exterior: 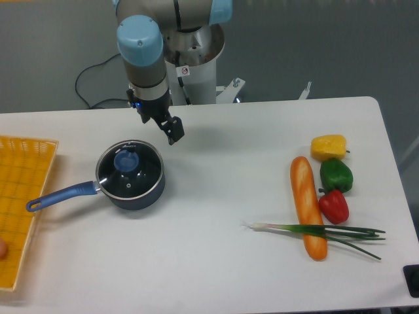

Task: Open the lid
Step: 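Hover the gripper above the saucepan lid, aligning with the knob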

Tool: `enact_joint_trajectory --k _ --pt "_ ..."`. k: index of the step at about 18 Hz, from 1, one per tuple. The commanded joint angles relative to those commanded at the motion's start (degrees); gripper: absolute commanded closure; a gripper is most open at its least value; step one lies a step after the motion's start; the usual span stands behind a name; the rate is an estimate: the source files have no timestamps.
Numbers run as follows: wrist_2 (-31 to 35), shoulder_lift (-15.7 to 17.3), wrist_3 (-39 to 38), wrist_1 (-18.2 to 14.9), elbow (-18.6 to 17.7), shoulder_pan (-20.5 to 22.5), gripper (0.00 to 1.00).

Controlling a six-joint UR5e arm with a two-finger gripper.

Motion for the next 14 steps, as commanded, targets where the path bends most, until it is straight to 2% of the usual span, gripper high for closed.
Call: enact_joint_trajectory --k 14 --pt "0.00 -0.70 -8.61 0.26 0.00 0.00 0.00"
